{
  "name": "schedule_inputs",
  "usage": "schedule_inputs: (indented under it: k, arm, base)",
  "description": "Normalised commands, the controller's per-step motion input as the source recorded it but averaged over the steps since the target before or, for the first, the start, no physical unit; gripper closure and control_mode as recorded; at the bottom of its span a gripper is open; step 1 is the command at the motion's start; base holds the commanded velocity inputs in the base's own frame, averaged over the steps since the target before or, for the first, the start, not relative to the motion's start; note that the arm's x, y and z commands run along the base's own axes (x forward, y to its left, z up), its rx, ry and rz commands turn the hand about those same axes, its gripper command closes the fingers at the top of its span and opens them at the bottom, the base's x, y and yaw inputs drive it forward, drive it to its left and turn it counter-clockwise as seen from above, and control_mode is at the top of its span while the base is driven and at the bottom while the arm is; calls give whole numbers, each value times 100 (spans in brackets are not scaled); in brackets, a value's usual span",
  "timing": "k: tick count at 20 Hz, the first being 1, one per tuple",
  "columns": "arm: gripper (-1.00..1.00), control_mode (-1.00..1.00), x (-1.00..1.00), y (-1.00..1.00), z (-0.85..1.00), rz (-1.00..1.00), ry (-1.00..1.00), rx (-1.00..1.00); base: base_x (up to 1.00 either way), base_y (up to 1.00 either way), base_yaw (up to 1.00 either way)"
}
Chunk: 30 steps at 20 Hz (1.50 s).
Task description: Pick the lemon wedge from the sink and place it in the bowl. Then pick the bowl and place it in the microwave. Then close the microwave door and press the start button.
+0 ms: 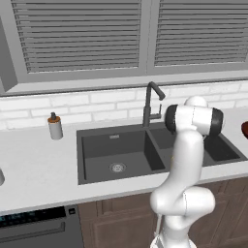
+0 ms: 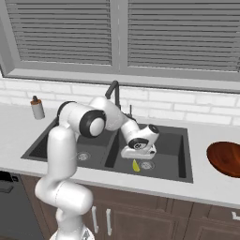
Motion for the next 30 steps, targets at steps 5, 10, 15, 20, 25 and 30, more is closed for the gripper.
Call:
schedule_inputs:
  k: [5, 10, 15, 20, 25, 30]
  arm:
    - [-100, -100, 23, 0, -29, 7, 1, 0]
    - [-100, -100, 30, 0, -31, 4, 0, 0]
    - [-100, -100, 14, 0, -33, 4, 0, 0]
    - [-100, -100, 18, 0, -28, 3, 0, 0]
    - [-100, -100, 34, -4, -18, 3, 0, 0]
    - [-100, -100, 26, -1, -26, 3, 0, 0]
  base:
    - [0, 0, 0]
    - [0, 0, 0]
    - [0, 0, 0]
    - [0, 0, 0]
    - [0, 0, 0]
    - [0, 0, 0]
